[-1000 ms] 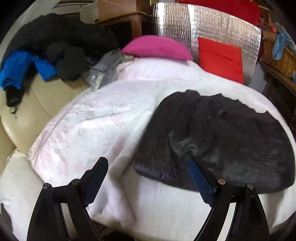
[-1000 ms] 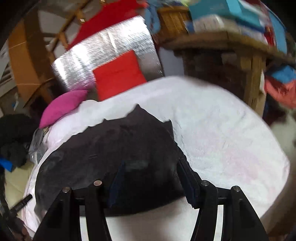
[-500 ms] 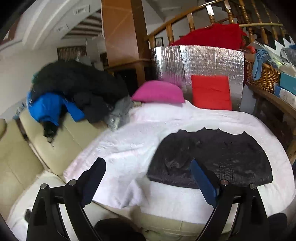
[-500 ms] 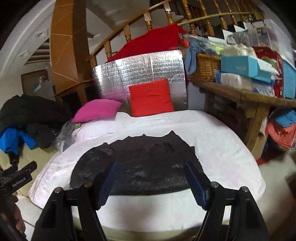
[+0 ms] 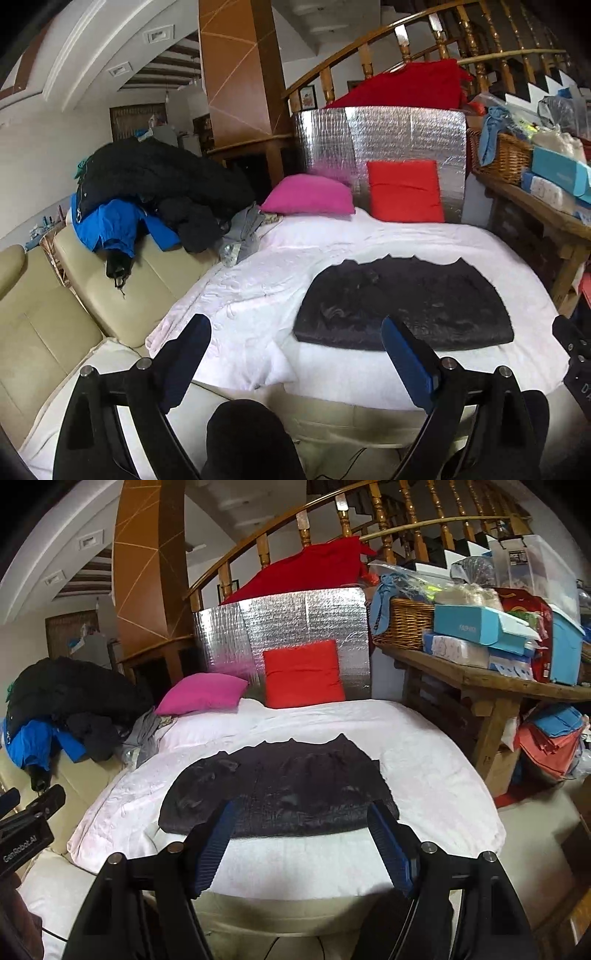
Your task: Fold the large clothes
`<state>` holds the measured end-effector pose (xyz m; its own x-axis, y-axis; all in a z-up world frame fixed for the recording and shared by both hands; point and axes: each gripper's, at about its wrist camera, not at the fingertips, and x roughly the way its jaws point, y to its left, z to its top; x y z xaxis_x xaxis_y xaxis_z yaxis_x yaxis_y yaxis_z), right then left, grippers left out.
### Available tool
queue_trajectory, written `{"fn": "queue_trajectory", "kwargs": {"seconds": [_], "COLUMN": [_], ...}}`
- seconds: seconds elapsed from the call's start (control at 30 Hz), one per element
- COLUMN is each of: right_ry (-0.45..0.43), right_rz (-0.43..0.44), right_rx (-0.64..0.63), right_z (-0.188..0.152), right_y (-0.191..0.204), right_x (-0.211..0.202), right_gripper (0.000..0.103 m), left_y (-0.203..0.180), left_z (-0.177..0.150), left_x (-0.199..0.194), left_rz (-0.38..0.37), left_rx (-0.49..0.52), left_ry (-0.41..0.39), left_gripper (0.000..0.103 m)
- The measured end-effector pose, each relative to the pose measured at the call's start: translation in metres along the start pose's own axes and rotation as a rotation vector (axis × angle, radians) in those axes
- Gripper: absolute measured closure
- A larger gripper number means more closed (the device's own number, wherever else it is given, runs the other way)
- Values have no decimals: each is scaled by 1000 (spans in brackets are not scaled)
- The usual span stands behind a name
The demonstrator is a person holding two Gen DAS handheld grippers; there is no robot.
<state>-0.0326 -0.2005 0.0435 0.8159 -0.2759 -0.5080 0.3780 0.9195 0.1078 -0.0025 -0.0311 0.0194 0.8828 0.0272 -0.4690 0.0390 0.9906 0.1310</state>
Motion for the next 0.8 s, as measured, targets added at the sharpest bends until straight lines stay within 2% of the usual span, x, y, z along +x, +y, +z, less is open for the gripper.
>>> {"fn": "queue_trajectory", "kwargs": {"seconds": [0.2,0.8], "right_ry": [-18,1], "right_rz": [-16,8], "right_rx": [21,12], "right_z": [1,-2], "right_y": [-7,-4], "right_x": [-14,-9], "right_gripper": [26,26], "left_y": [-8,-16], "left_z": [0,-2], "left_x": [-24,-31], "left_rz": [1,-9], "left_rx": [14,27], "left_ry": [-54,-60], "left_gripper": [9,9]}}
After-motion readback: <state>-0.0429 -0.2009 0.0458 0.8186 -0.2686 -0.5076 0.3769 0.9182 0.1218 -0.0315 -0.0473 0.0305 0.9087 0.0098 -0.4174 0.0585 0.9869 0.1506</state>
